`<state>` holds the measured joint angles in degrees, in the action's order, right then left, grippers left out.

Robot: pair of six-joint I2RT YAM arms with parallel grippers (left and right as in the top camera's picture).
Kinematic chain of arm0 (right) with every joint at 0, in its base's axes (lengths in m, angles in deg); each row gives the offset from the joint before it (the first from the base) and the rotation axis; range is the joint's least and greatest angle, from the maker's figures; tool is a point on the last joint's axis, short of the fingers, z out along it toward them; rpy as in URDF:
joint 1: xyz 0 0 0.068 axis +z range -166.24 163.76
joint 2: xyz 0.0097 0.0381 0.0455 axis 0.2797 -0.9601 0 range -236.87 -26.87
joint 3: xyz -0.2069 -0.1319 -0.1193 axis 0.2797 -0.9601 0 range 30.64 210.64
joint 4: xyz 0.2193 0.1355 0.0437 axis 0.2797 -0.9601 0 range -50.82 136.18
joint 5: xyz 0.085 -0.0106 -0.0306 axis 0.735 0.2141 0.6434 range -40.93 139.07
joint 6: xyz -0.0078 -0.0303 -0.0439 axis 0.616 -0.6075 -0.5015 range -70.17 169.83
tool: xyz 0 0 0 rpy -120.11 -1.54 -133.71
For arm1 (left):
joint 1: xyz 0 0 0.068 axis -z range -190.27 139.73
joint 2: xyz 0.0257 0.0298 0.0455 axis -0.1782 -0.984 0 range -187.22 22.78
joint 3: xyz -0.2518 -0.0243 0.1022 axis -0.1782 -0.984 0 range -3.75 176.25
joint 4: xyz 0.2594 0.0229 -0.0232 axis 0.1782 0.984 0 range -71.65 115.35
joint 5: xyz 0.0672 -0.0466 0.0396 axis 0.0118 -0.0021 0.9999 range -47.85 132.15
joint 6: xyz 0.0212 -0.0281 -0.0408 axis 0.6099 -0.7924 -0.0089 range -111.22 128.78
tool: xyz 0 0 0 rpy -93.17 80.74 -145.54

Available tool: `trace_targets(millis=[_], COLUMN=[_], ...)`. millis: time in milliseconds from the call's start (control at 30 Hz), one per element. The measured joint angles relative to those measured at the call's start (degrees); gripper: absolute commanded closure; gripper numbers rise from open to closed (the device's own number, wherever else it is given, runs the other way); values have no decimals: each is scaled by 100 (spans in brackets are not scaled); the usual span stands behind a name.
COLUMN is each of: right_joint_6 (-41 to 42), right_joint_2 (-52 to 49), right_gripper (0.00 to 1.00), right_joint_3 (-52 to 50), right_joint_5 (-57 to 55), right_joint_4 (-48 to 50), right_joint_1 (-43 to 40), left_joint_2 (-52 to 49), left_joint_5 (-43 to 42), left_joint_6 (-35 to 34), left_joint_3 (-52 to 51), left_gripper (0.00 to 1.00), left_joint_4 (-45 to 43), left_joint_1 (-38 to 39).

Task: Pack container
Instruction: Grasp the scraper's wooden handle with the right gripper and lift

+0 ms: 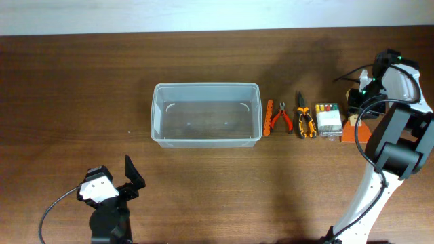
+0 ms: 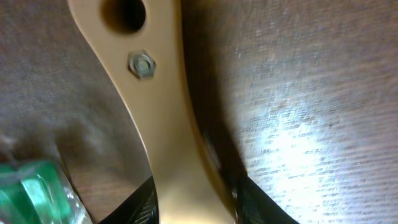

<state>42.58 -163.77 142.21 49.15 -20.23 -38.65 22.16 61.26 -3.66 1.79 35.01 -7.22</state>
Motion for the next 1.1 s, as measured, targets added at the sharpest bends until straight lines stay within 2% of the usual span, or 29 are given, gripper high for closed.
trace_targets(millis=[100, 267, 300, 500, 533, 567, 600, 667, 833, 1100], right_joint_6=[13, 2, -2, 13, 17, 17, 13, 31, -7, -44], right_joint_2=[2, 4, 4, 4, 4, 4, 4, 4, 66, 164], right_gripper=[52, 53, 57, 56, 51, 41, 36, 35, 35, 51], right_joint_3=[-2, -4, -4, -4, -4, -4, -4, -4, -131, -317], right_joint_5=[4, 13, 17, 24, 24, 24, 22, 17, 4, 9], right_joint_4=[129, 166, 166, 146, 133, 129, 116, 57, 116, 269], right_joint_1=[0, -4, -4, -4, -4, -4, -4, -4, -13, -11], left_joint_2=[0, 0, 0, 0, 0, 0, 0, 0, 0, 0], left_joint_5=[-2, 0, 0, -2, 0, 0, -2, -2, -2, 0], left_joint_6=[0, 0, 0, 0, 0, 0, 0, 0, 0, 0], left_joint_3=[0, 0, 0, 0, 0, 0, 0, 0, 0, 0], left_gripper=[1, 1, 1, 1, 1, 1, 1, 1, 1, 1], left_joint_4=[0, 0, 0, 0, 0, 0, 0, 0, 0, 0], left_joint_1=[0, 0, 0, 0, 0, 0, 0, 0, 0, 0])
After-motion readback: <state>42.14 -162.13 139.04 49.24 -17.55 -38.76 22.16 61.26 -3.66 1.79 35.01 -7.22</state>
